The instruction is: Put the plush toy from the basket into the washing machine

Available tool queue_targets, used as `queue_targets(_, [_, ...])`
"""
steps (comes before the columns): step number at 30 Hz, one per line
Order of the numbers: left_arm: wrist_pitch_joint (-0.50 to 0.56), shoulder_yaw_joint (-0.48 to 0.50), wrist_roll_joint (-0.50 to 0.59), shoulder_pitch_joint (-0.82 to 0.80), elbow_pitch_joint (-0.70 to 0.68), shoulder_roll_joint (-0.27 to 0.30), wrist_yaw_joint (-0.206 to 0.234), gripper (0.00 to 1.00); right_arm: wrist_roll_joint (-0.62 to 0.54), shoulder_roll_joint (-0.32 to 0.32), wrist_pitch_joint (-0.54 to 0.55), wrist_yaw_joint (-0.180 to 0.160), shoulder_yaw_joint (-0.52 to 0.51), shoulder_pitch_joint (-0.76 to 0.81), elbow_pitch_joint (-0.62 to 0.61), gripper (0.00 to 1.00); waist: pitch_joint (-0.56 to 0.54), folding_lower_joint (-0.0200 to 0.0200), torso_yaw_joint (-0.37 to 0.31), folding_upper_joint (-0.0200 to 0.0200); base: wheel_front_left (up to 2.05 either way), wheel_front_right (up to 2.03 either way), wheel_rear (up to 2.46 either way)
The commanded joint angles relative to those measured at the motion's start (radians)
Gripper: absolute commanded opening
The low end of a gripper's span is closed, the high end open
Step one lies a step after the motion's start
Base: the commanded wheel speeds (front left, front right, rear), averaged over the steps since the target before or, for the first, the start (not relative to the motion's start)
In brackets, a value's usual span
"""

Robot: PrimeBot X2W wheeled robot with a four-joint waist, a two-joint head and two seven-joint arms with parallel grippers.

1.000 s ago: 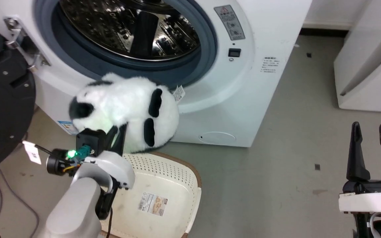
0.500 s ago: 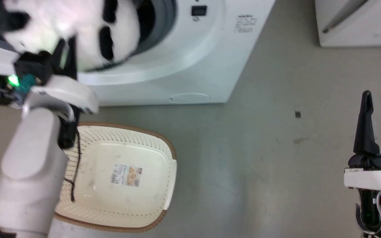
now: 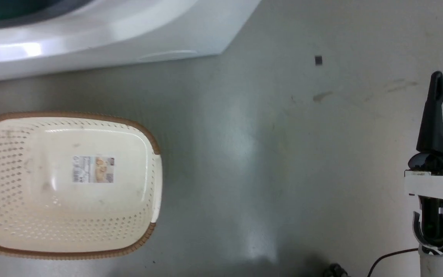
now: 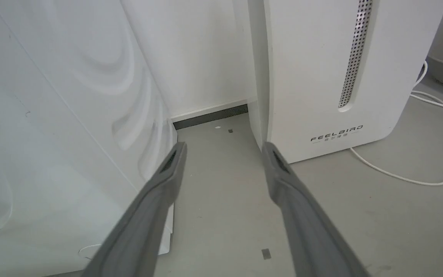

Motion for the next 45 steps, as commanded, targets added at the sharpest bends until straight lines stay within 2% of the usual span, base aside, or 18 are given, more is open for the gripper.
queue_targets(1, [-0.002,0.004,0.004,-0.032,0.006,0.016,-0.002,0.0,0.005,-0.001,-0.004,0.001,0.001,-0.021,-0.007,1.0,0.062,-0.0002,-0.042,0.0,0.0,0.0,0.0])
queue_targets(4, [-0.003,-0.001,0.018,-0.115,0.076,0.04,-0.005,0.0,0.013,-0.001,-0.004,0.001,0.008,-0.031,-0.014,1.0,0.093,-0.0002,-0.054,0.0,0.0,0.0,0.0])
queue_targets(11, [-0.009,-0.011,0.029,-0.225,0.18,0.045,-0.009,0.0,0.011,-0.001,-0.004,0.001,0.007,-0.038,-0.021,1.0,0.13,-0.0002,-0.05,0.0,0.0,0.0,0.0])
queue_targets(12, [-0.009,-0.012,0.025,-0.23,0.194,0.037,-0.012,0.37,0.008,-0.001,-0.004,0.001,0.005,-0.038,-0.021,1.0,0.131,-0.0002,-0.046,0.0,0.0,0.0,0.0])
queue_targets(13, [-0.01,-0.014,0.027,-0.235,0.197,0.032,-0.012,1.0,0.006,-0.001,-0.004,0.001,0.004,-0.038,-0.02,1.0,0.13,-0.0002,-0.041,0.0,0.0,0.0,0.0])
queue_targets(20, [-0.011,-0.005,0.028,-0.171,0.166,-0.003,0.007,1.0,-0.015,-0.001,-0.004,0.001,0.008,-0.045,-0.017,1.0,0.075,-0.0002,-0.008,0.0,0.0,0.0,0.0])
queue_targets(28, [-0.011,0.065,0.007,0.089,0.007,-0.071,0.027,1.0,-0.051,-0.001,-0.004,0.001,0.0,-0.02,0.008,1.0,-0.064,-0.0002,0.037,0.0,0.0,0.0,0.0])
queue_targets(31, [-0.011,0.068,0.029,0.199,-0.061,-0.098,0.022,1.0,-0.068,-0.001,-0.004,0.001,-0.003,-0.002,0.016,1.0,-0.123,-0.0002,0.059,0.0,0.0,0.0,0.0])
queue_targets(36, [-0.011,0.096,0.043,0.377,-0.198,-0.176,0.022,1.0,-0.103,-0.001,-0.004,0.001,-0.014,0.038,0.028,1.0,-0.221,-0.0002,0.113,0.0,0.0,0.0,0.0])
queue_targets(45, [-0.011,0.143,0.089,0.678,-0.362,-0.288,0.012,1.0,-0.145,-0.001,-0.004,0.001,-0.016,0.106,0.047,1.0,-0.391,-0.0002,0.181,0.0,0.0,0.0,0.0])
